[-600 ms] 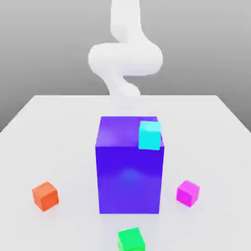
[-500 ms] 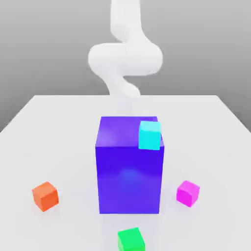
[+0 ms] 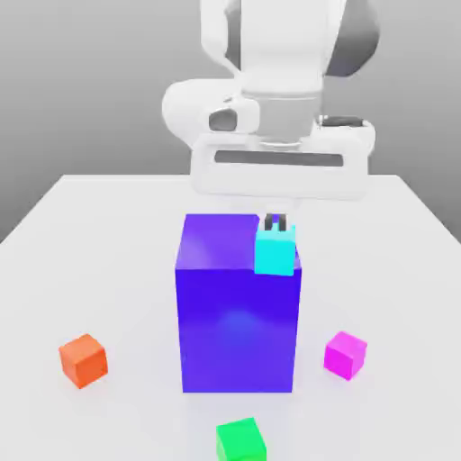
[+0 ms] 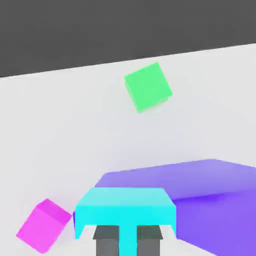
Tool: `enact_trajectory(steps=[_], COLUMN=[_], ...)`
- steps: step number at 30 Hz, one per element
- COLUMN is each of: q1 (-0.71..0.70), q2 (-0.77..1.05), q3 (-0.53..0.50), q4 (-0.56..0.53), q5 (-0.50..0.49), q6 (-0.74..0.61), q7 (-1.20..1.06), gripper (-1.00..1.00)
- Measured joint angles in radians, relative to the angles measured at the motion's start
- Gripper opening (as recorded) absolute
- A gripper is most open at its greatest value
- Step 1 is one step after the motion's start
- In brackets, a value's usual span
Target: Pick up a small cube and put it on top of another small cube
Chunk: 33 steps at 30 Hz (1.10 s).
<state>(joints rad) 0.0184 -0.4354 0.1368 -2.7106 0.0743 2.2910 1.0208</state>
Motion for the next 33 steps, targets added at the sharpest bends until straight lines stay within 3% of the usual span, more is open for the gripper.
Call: enact_trajectory(steps=[6, 33], q1=[0.023, 0.460], q2=[-0.074, 0.084], q3=[0.030, 0.945], q4=[0.078, 0.046], q5=[0.013, 0.290], q6=[-0.158, 0.174], q7=[0.048, 1.119], gripper=[-1.00, -1.00])
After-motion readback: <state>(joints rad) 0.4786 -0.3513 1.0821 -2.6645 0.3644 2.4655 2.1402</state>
